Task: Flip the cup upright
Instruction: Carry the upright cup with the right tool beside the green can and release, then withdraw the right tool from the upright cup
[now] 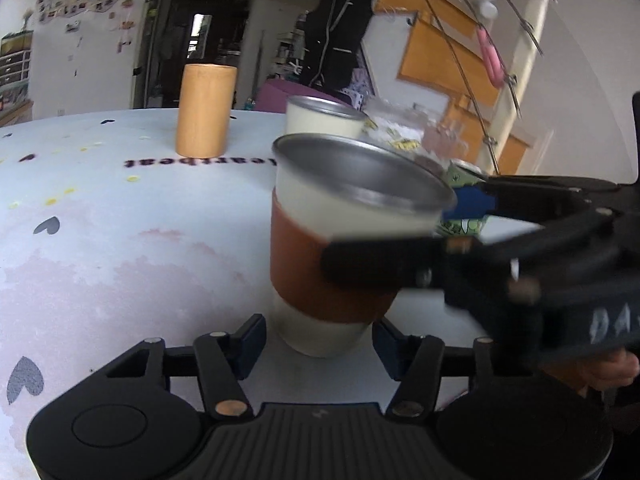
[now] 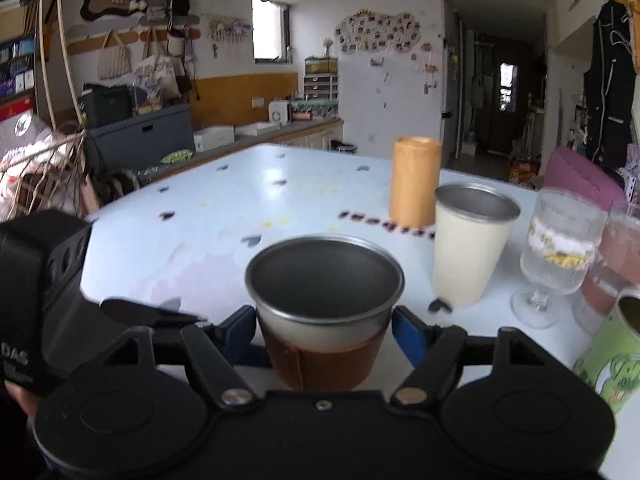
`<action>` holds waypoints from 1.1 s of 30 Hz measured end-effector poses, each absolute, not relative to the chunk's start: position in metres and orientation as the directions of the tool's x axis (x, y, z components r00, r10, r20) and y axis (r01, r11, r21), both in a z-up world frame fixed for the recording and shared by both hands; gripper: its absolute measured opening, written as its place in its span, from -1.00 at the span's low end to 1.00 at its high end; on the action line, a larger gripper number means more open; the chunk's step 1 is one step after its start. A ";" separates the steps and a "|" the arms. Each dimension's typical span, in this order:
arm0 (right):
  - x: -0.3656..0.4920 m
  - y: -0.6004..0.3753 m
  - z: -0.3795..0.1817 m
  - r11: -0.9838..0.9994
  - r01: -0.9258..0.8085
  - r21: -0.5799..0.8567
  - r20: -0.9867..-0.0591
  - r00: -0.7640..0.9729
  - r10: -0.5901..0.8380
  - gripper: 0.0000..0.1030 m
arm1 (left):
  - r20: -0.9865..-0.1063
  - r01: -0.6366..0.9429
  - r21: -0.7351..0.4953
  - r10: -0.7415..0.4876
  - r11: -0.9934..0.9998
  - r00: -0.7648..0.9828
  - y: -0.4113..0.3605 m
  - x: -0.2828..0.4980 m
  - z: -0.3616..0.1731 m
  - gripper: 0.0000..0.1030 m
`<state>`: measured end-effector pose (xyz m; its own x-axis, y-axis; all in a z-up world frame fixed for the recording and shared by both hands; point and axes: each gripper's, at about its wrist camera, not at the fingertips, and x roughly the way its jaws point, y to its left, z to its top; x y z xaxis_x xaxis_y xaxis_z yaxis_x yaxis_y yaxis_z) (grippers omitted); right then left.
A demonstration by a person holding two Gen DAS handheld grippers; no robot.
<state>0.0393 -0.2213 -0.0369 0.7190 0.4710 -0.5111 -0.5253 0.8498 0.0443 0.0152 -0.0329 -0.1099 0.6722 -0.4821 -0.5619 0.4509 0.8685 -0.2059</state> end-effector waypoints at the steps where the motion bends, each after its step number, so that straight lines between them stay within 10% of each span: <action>1: 0.039 -0.219 -0.040 0.850 -0.526 0.042 -0.522 0.713 0.467 0.46 | -0.562 0.455 -0.191 -0.477 0.870 0.676 -0.034 0.013 -0.110 0.13; 29: 0.097 -0.302 -0.067 0.996 -0.060 0.061 -0.479 0.874 0.082 0.35 | -0.557 0.424 -0.166 -0.440 0.890 0.705 -0.025 0.014 -0.107 0.13; 33: 0.099 -0.300 -0.067 0.998 -0.018 0.060 -0.504 0.863 0.046 0.68 | -0.550 0.390 -0.129 -0.393 0.912 0.737 -0.027 0.017 -0.095 0.22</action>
